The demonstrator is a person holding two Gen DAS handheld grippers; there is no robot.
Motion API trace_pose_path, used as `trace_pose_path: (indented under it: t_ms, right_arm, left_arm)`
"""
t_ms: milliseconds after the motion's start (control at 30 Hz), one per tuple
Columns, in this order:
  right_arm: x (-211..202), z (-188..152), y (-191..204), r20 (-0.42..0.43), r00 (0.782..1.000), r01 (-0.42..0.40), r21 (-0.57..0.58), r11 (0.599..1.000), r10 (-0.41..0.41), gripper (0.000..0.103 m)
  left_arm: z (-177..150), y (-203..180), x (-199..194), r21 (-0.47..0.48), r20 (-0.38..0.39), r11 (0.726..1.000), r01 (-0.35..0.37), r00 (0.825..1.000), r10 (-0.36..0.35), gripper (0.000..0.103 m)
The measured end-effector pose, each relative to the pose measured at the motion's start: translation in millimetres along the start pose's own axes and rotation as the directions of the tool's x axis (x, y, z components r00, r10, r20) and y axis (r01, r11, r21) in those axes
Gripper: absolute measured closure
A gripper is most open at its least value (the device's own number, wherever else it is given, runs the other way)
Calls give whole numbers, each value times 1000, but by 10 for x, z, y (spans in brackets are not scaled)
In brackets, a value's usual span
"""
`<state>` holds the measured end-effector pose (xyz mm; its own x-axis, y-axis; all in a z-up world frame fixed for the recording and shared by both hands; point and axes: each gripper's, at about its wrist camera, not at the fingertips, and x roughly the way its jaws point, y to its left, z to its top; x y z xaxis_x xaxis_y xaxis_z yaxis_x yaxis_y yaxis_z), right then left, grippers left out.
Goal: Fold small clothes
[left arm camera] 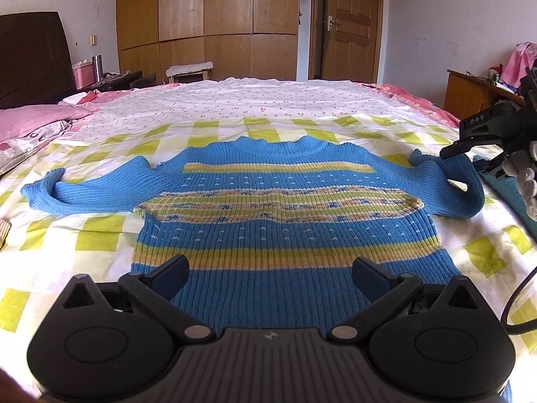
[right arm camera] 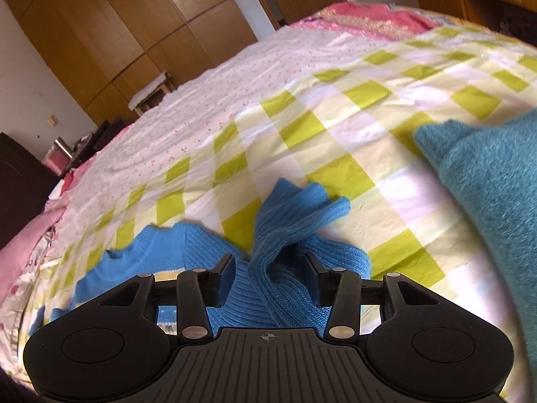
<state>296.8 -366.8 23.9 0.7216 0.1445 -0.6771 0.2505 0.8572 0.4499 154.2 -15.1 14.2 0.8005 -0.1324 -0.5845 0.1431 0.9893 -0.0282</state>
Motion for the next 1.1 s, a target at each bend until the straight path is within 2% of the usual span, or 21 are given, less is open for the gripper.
trace_pose_path:
  t_ms: [67, 133, 167, 233, 367, 500, 567, 633, 700, 833, 867, 933, 967, 1067, 1100]
  right_arm:
    - [112, 3, -5, 1, 1000, 18, 34, 999, -18, 62]
    - [142, 18, 35, 32, 998, 45, 36, 998, -46, 86]
    - [133, 27, 61, 41, 998, 50, 36, 998, -51, 90]
    - [73, 52, 193, 76, 996, 41, 11, 999, -41, 93]
    - [-125, 52, 750, 184, 983, 22, -160, 987, 8, 94]
    - [-167, -135, 1495, 239, 968, 19, -383, 923, 79, 94]
    - [-91, -339, 1884, 239, 964, 26, -514, 857, 114, 94]
    - [40, -622, 2208, 237, 962, 54, -646, 761, 133, 94]
    - [198, -951, 2436, 229, 963, 84, -761, 644, 144, 94]
    - [518, -1722, 2705, 194, 970, 134, -929, 345, 146, 93]
    - [562, -1866, 2727, 189, 971, 139, -944, 299, 145, 93]
    - [617, -2050, 2751, 168, 976, 131, -961, 243, 139, 91]
    - [632, -2102, 2759, 161, 978, 127, -964, 232, 135, 90]
    - [619, -2174, 2771, 146, 982, 117, -969, 218, 121, 78]
    - [606, -2170, 2776, 139, 983, 109, -968, 225, 122, 72]
  left_arm:
    - [-5, 26, -1, -3, 2, 1000, 0, 1000, 0, 0]
    - [-6, 63, -2, -12, 3, 1000, 0, 1000, 0, 0]
    - [-6, 90, -4, -20, 4, 1000, 2, 1000, -2, 0]
    - [1, 145, -10, -37, 7, 999, 6, 1000, -6, 0]
    - [35, 258, -62, -67, 23, 998, 12, 1000, -10, 0]
    - [74, 397, -177, -95, 45, 995, 10, 999, -6, 0]
    - [91, 465, -246, -106, 56, 994, 10, 998, -4, 0]
    - [92, 546, -337, -106, 71, 994, 3, 997, 4, 0]
    - [62, 632, -422, -99, 85, 995, -14, 996, 23, 0]
    - [-26, 812, -476, -118, 84, 992, -38, 995, 49, 0]
    - [-31, 850, -464, -127, 79, 991, -38, 996, 48, 0]
    - [-25, 908, -441, -146, 74, 989, -28, 996, 39, 0]
    - [-20, 931, -436, -151, 78, 988, -20, 996, 32, 0]
    - [-27, 985, -444, -152, 90, 988, -14, 996, 28, 0]
    - [-31, 997, -450, -150, 93, 988, -16, 995, 31, 0]
